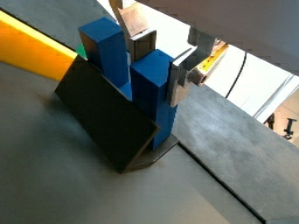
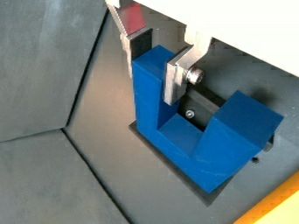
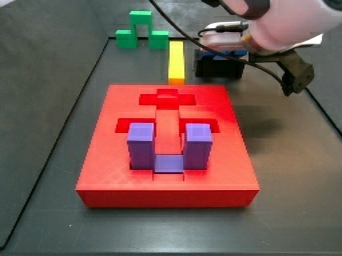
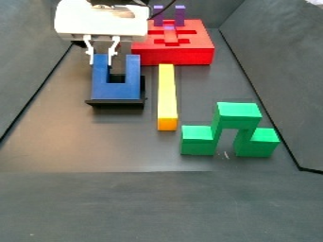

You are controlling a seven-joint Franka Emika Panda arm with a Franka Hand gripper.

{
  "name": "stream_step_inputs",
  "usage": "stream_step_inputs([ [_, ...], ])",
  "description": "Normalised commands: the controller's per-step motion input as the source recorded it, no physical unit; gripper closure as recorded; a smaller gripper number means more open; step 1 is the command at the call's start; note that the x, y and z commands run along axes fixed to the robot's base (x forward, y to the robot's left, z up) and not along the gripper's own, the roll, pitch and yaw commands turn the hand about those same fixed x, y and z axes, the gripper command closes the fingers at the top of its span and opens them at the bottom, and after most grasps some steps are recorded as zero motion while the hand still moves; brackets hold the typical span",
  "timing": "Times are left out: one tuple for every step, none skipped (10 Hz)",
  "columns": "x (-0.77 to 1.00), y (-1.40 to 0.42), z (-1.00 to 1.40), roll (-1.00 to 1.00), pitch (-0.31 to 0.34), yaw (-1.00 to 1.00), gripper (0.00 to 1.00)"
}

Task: Pick up the blue object. Move up. Place the blue object on the fixture. Regrasp the blue object. Move to above the board. Insert the blue object.
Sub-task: Regrasp the blue object.

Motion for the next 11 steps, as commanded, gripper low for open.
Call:
stream_step_inputs([
  [0.00,0.00,0.00,0.00,0.000,0.00,1.00],
  [0.00,0.00,0.00,0.00,0.000,0.00,1.00],
  [0.00,0.00,0.00,0.00,0.000,0.00,1.00],
  [0.00,0.00,0.00,0.00,0.000,0.00,1.00],
  [0.00,0.00,0.00,0.00,0.000,0.00,1.00],
  [0.00,0.00,0.00,0.00,0.000,0.00,1.00],
  [0.00,0.00,0.00,0.00,0.000,0.00,1.00],
  [0.00,0.00,0.00,0.00,0.000,0.00,1.00],
  [0.00,0.00,0.00,0.00,0.000,0.00,1.00],
  [0.00,0.00,0.00,0.00,0.000,0.00,1.00],
  [0.00,0.00,0.00,0.00,0.000,0.00,1.00],
])
